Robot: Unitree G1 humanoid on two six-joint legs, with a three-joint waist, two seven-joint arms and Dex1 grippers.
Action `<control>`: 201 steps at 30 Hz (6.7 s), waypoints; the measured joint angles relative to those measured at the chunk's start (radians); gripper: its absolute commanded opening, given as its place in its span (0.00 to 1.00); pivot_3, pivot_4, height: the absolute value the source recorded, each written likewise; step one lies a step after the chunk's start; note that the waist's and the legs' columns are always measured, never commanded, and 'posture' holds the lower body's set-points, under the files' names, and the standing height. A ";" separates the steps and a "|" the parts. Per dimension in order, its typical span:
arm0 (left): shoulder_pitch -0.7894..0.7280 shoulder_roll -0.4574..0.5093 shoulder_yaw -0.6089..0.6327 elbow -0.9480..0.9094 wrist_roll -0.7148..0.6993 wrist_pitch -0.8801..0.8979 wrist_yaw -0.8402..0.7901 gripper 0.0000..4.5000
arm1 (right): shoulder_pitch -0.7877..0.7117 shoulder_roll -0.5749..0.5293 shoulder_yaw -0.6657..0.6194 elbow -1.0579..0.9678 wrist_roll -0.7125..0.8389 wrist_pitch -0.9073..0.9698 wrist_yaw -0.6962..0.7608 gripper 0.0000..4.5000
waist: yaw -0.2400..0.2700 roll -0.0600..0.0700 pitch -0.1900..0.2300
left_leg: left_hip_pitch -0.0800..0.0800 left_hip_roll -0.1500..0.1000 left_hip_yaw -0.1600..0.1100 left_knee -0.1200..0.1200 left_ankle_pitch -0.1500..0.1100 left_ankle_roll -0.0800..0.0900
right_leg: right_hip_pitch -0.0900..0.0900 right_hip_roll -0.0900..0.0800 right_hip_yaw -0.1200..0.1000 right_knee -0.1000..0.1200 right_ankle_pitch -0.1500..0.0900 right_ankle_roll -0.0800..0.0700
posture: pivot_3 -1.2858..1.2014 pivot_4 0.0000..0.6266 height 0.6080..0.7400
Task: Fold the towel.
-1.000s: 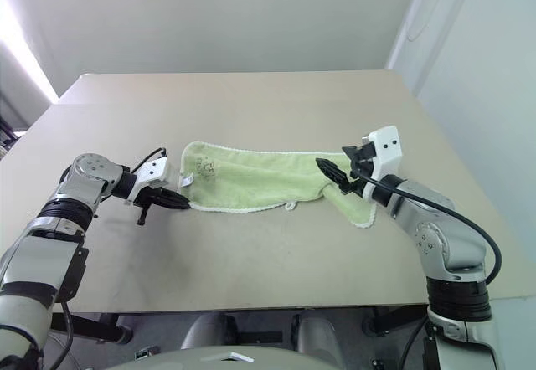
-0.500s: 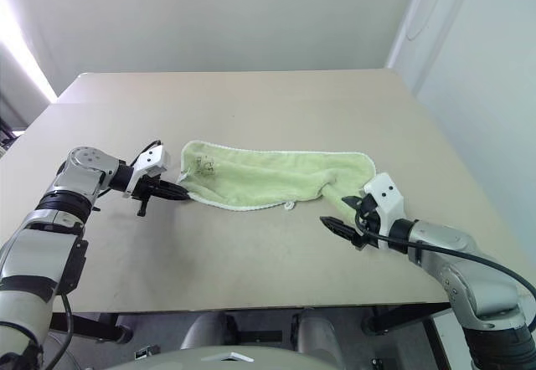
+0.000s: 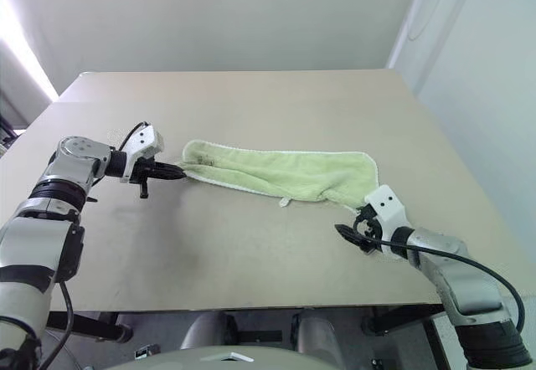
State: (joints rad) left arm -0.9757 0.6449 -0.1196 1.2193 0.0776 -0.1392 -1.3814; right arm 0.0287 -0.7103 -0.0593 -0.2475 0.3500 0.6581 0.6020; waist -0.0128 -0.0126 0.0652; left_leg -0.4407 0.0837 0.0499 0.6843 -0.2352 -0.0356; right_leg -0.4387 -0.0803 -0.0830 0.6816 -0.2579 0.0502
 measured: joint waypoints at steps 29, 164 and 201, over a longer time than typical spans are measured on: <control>-0.034 -0.001 0.018 0.031 0.027 -0.005 0.066 0.00 | 0.034 -0.016 -0.044 0.020 -0.068 -0.067 0.011 0.67 | 0.001 0.000 0.000 | 0.000 0.000 0.000 0.001 0.000 0.000 | 0.000 0.000 0.000 0.000 0.000 0.000 | 0.52 0.00 0.57; 0.411 0.349 0.022 -0.915 -0.292 0.824 -0.053 0.00 | 0.158 -0.209 -0.469 -0.313 0.320 0.343 0.094 0.01 | -0.003 0.015 -0.006 | 0.019 -0.005 0.003 -0.020 0.007 -0.002 | 0.064 -0.007 -0.009 0.017 -0.077 0.005 | 0.52 0.00 0.57; 0.031 0.038 -0.051 -0.099 -0.072 0.409 0.156 0.24 | -0.382 0.028 -0.058 0.362 0.056 0.220 -0.066 0.11 | -0.007 0.011 -0.007 | -0.002 -0.002 0.014 -0.009 0.008 -0.002 | 0.038 -0.001 0.001 0.037 -0.072 0.012 | 0.52 0.00 0.57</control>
State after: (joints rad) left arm -0.9444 0.6834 -0.1709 1.1202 0.0051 0.2702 -1.2255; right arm -0.3529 -0.6825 -0.1173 0.1142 0.4058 0.8780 0.5365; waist -0.0203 -0.0015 0.0579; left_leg -0.4425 0.0817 0.0638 0.6752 -0.2274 -0.0376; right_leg -0.4010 -0.0814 -0.0825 0.7187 -0.3299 0.0620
